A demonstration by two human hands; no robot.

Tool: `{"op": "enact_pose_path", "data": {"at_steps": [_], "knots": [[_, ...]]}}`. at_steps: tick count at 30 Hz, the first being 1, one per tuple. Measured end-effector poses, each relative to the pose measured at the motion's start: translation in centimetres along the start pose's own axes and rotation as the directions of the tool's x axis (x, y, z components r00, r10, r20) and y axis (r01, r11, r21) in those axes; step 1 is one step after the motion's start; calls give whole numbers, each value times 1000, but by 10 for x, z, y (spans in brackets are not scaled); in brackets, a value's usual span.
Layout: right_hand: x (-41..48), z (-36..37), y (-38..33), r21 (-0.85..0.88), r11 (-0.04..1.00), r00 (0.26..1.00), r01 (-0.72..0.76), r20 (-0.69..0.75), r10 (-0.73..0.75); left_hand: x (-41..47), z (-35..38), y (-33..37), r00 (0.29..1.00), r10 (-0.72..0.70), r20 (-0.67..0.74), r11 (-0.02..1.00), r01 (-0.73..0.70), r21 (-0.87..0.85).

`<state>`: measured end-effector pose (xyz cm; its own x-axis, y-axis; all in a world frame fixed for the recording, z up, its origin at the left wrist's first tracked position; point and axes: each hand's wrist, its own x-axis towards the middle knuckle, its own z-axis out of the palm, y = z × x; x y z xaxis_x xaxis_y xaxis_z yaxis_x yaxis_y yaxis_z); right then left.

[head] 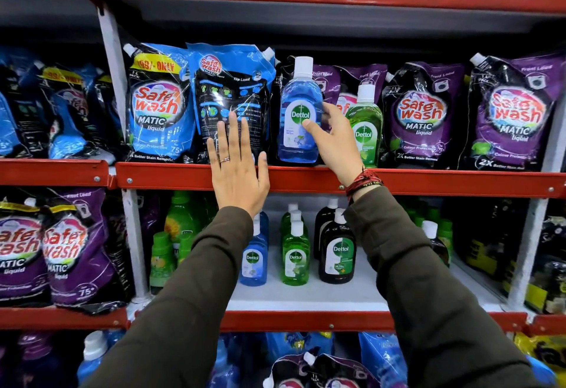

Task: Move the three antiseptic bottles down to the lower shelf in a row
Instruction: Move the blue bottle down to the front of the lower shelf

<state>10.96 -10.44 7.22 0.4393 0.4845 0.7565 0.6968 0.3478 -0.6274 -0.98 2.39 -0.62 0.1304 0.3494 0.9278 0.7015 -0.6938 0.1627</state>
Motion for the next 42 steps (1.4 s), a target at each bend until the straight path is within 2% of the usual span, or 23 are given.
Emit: {"op": "enact_pose_path", "data": {"at_steps": [10,14,19,24,28,31,42], "knots": [[-64,2,12,115,992,997,-45,71,37,-70,-5,-20,998,37,-46,991,-43,-124],[-104,16,37,143,987,994,-74,94,61,-118,3,-35,998,37,44,989,-30,-143],[-148,41,75,127,978,974,-167,174,144,-177,17,-59,975,-15,223,985,52,-165],[-180,70,112,59,962,937,-265,250,243,-220,31,-80,897,-71,436,982,138,-125],[-192,93,132,34,946,914,-321,272,301,-239,40,-92,833,-103,544,989,145,-34],[-195,109,148,23,931,893,-364,293,342,-253,45,-97,804,-111,584,990,143,-9],[-198,147,185,34,910,870,-413,312,383,-258,49,-99,801,-114,588,991,136,6]]}}
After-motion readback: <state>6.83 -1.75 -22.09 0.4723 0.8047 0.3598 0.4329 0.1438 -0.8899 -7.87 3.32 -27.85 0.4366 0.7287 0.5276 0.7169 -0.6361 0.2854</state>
